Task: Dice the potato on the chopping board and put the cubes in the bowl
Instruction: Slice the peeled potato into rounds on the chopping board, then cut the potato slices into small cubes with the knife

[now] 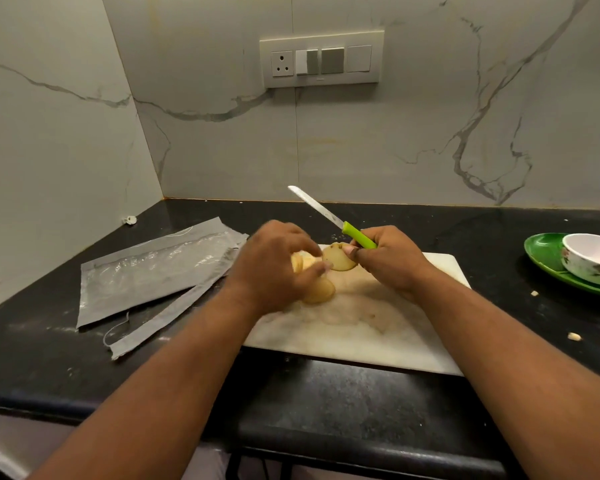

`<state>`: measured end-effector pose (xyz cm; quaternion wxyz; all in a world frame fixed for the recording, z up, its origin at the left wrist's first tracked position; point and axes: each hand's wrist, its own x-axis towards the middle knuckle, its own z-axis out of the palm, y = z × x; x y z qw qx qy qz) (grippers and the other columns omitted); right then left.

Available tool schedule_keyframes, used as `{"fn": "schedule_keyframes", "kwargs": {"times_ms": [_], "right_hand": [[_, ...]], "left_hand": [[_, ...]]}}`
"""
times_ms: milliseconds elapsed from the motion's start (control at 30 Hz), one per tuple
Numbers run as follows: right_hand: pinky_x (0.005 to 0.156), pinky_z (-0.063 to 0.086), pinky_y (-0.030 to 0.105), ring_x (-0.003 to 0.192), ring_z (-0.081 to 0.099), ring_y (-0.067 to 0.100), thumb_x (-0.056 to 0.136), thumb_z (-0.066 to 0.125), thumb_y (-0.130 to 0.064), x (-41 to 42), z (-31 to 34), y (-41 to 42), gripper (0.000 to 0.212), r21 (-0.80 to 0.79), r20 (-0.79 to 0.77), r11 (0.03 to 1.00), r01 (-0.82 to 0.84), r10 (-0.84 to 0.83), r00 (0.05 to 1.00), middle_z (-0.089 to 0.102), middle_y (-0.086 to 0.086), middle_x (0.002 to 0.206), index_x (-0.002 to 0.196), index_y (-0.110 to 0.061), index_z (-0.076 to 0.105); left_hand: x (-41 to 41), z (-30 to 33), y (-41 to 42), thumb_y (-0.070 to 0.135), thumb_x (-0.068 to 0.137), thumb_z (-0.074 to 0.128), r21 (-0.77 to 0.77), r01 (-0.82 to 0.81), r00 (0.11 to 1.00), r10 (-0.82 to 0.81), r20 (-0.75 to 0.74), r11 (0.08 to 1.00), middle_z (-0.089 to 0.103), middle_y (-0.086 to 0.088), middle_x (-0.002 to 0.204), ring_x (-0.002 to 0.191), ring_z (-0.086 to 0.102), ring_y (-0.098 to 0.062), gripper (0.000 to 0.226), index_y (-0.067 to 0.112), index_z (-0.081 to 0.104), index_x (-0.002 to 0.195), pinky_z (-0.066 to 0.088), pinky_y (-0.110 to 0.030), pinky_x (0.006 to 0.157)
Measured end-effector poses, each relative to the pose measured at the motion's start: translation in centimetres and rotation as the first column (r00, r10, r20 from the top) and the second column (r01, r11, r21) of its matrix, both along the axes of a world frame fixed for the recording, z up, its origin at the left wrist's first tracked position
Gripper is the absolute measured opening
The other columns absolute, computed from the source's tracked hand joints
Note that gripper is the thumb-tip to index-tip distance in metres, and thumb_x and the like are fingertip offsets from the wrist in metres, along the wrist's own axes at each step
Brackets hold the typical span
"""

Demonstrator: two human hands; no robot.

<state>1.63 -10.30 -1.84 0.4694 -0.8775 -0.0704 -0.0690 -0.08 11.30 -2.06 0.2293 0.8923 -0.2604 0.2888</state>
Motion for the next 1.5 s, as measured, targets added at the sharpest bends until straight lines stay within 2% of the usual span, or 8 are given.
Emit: {"fn": "schedule_keyframes", "kwargs": {"times_ms": [200,300,500,733,967,1233,1367,1500], "right_hand": [[0.064,0.044,0.032,0.075,0.063,0.027,0.087,0.071,-0.026,1.5,0.1,-2.9,0.016,-0.237,-0.047,0.961,0.140,-0.155,0.987,0.069,0.014,0.080,0.084,-0.010,0.074],[0.066,0.050,0.033,0.078,0.064,0.024,0.087,0.070,-0.028,1.7,0.5,-4.3,0.014,-0.352,-0.139,0.928,0.121,-0.180,0.974,0.068,0.008,0.080,0.087,-0.014,0.072],[0.081,0.057,0.042,0.086,0.066,0.022,0.088,0.071,-0.033,1.9,0.7,-4.9,0.017,-0.429,-0.157,0.895,0.124,-0.208,0.965,0.071,0.007,0.086,0.089,-0.017,0.075],[0.074,0.055,0.041,0.081,0.065,0.026,0.085,0.074,-0.037,1.8,0.9,-5.5,0.021,-0.300,-0.091,0.924,0.237,-0.275,0.957,0.068,0.009,0.079,0.082,-0.016,0.075],[0.076,0.057,0.040,0.082,0.065,0.019,0.086,0.073,-0.040,1.9,1.3,-5.7,0.020,-0.298,-0.075,0.932,0.206,-0.238,0.968,0.070,0.002,0.080,0.086,-0.021,0.077],[0.068,0.050,0.030,0.084,0.060,0.015,0.089,0.064,-0.018,1.0,2.7,-5.0,0.028,-0.490,-0.073,0.852,0.185,-0.251,0.965,0.068,-0.002,0.094,0.115,-0.022,0.073],[0.096,0.050,0.035,0.113,0.059,0.021,0.089,0.059,-0.010,-0.6,3.3,-4.2,0.051,-0.522,-0.066,0.830,0.197,-0.270,0.961,0.062,0.000,0.133,0.136,-0.027,0.061],[0.088,0.054,0.037,0.098,0.059,0.020,0.088,0.062,-0.013,-3.0,3.3,-3.5,0.040,-0.586,0.028,0.771,0.251,-0.290,0.957,0.067,0.002,0.118,0.127,-0.023,0.065]], "left_hand": [[-0.1,0.8,-2.5,0.061,0.095,0.061,0.494,0.124,0.966,0.010,-0.259,0.861,0.052,0.016,0.151,0.148,0.035,-0.011,0.045,0.041,0.065,0.135,0.032,-0.035,0.120],[0.4,0.6,-3.0,0.053,0.104,0.047,0.604,0.154,0.959,0.029,-0.283,0.782,0.050,0.016,0.155,0.148,0.038,-0.013,0.042,0.043,0.056,0.144,0.034,-0.040,0.121],[0.6,0.1,-4.0,0.043,0.104,0.045,0.591,0.027,0.972,0.117,-0.204,0.806,0.066,0.017,0.136,0.123,0.060,-0.012,0.037,0.042,0.064,0.136,0.052,-0.033,0.099],[2.3,2.5,-7.2,0.064,0.094,0.058,0.550,-0.009,0.945,0.187,-0.268,0.835,0.058,0.010,0.146,0.134,0.051,-0.019,0.052,0.045,0.056,0.142,0.048,-0.042,0.101],[4.7,1.3,-10.2,0.064,0.093,0.063,0.467,0.082,0.909,0.126,-0.398,0.881,0.068,0.010,0.132,0.114,0.060,-0.015,0.044,0.045,0.067,0.132,0.046,-0.031,0.082],[4.9,0.0,-9.8,0.073,0.088,0.062,0.402,-0.043,0.920,0.193,-0.340,0.914,0.069,0.009,0.126,0.115,0.058,-0.017,0.049,0.044,0.071,0.126,0.052,-0.034,0.088],[4.7,0.5,-9.0,0.049,0.094,0.069,0.356,0.013,0.878,0.160,-0.451,0.934,0.061,0.007,0.142,0.124,0.057,-0.019,0.036,0.042,0.070,0.129,0.046,-0.033,0.099],[4.6,0.6,-8.7,0.045,0.094,0.071,0.317,-0.008,0.873,0.161,-0.459,0.948,0.065,0.006,0.138,0.116,0.061,-0.018,0.029,0.039,0.075,0.122,0.049,-0.031,0.094]]}}
